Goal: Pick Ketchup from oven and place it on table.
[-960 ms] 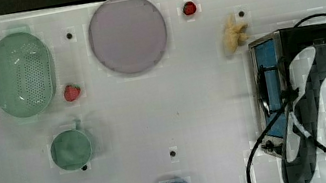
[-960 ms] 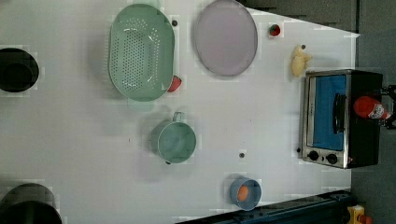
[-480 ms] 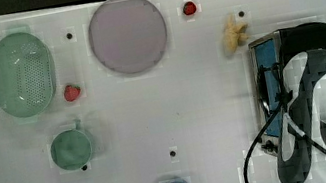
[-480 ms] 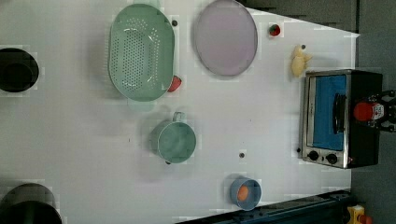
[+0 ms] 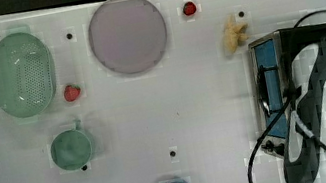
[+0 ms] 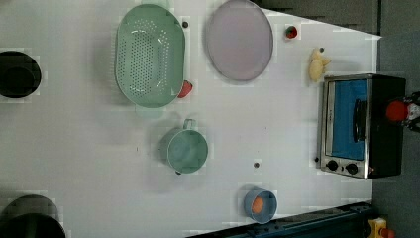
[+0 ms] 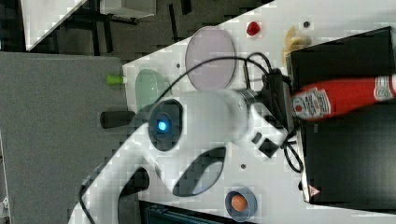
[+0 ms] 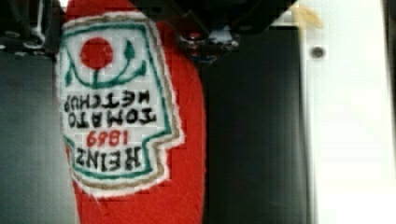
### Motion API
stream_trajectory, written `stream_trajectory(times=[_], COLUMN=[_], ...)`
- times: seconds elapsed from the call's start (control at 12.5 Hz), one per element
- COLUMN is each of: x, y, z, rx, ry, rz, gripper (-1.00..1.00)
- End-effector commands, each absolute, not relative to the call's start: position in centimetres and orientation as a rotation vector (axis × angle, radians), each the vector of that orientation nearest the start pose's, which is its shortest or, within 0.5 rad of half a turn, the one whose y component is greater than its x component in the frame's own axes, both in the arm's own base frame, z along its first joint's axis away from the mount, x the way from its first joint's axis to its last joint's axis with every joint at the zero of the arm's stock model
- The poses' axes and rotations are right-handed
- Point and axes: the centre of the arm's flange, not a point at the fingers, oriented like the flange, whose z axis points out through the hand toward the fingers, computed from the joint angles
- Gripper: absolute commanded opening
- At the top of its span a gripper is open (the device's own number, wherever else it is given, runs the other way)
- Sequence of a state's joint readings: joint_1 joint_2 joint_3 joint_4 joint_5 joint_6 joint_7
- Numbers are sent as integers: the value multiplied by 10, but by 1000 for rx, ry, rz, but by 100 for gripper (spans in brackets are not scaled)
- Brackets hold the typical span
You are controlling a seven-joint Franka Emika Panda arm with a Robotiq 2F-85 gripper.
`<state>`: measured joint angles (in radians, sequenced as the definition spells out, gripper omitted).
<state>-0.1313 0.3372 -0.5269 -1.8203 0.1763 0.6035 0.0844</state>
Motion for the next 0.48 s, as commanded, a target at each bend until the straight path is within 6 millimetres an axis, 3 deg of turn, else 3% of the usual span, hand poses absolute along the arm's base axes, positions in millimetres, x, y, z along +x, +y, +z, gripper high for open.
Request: stream_trajectory(times=[0.08, 0.32, 0.48], x=[535, 554, 567], y=[-352, -290, -225], z=[478, 555, 590], rx=[-2267, -2402, -2496], ry=[2175, 2022, 1865], rz=[-217, -193, -171], gripper=[26, 27, 26])
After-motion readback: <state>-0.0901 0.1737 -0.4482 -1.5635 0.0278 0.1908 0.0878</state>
